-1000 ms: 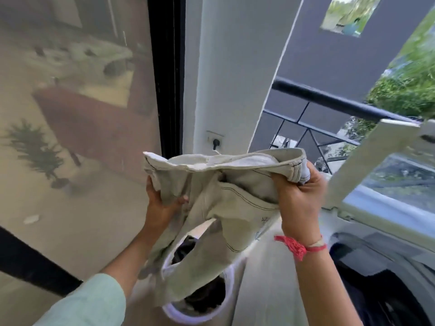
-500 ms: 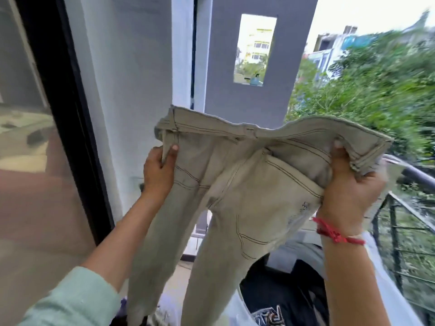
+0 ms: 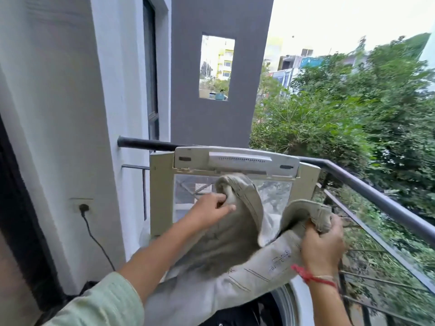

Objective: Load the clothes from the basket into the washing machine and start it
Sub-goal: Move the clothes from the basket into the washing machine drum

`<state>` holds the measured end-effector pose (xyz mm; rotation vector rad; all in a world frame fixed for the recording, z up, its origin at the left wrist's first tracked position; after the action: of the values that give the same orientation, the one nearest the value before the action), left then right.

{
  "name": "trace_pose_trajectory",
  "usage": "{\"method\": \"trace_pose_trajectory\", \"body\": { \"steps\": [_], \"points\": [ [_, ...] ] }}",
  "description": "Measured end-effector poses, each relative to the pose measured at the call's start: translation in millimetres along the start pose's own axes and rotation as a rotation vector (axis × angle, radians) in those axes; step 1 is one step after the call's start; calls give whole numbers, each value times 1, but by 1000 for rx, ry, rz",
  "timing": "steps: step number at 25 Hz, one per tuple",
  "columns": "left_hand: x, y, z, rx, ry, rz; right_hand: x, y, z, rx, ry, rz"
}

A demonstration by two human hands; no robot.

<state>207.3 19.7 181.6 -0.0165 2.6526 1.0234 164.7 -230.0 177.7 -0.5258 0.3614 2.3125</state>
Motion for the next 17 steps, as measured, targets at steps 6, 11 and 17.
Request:
{"method": "trace_pose_trajectory", "body": {
  "steps": [6,11,17],
  "points": [
    [36,-36,73,4,213,270,36,-33,-112,556,-334,732],
    [105,31,161,50,403,-59,45,-74,-73,439,-192,705],
    [228,58,306,-389,778,300,202,-193,-14,495,326,1407]
  ]
}}
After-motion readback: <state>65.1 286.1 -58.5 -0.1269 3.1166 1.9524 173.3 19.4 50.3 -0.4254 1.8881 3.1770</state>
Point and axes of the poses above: each hand's wrist, its own x-axis away from the middle knuckle, its own y-axis out of the back of the hand, z = x × y, the point moved 3 cm from there along -x, towards the middle knuckle, and after that the axes turned 1 degree about -y, right-handed, at the moved point
